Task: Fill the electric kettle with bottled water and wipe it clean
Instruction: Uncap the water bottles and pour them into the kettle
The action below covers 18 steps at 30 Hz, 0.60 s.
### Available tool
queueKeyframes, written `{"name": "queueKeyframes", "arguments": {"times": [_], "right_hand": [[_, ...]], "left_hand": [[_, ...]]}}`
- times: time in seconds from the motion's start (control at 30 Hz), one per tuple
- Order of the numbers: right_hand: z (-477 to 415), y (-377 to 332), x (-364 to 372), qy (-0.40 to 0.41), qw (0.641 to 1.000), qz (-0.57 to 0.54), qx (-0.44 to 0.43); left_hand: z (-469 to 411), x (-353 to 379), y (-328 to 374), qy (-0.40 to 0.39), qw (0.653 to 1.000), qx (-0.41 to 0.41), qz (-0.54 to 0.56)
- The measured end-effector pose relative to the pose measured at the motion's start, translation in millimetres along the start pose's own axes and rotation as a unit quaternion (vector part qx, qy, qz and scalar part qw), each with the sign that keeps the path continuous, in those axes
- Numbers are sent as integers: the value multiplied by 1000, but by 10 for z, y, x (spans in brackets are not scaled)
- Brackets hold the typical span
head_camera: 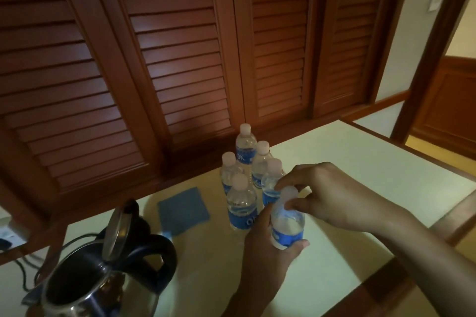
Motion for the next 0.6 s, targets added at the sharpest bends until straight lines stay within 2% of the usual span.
{"name": "queueKeyframes", "arguments": {"times": [0.17, 0.23, 0.33, 0.5, 0.6], "right_hand": [[-7, -2, -4, -8, 1000, 7, -1], [-11, -10, -12, -12, 1000, 7, -1], [-28, -36, -1, -20, 1000, 8, -4], [-119, -214, -36, 17, 999, 31, -6], [-234, -394, -53, 58, 998, 14, -26]], "left_hand": [[107, -105, 10, -62, 998, 6, 19], [171, -166, 15, -50, 999, 10, -6], [301, -277, -41, 5, 1000, 18, -18], [362, -551, -268, 180, 983, 28, 20], [265, -663, -369, 210, 977, 3, 32]]}}
Point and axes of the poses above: each hand's wrist, its own z-axis away from the middle knuckle, its own x-axis out of the palm, y = z × x, the point moved 2 cm from there along -z, towards the middle knuckle, and after that the axes turned 5 degrees about -x, right-handed, at the moved point
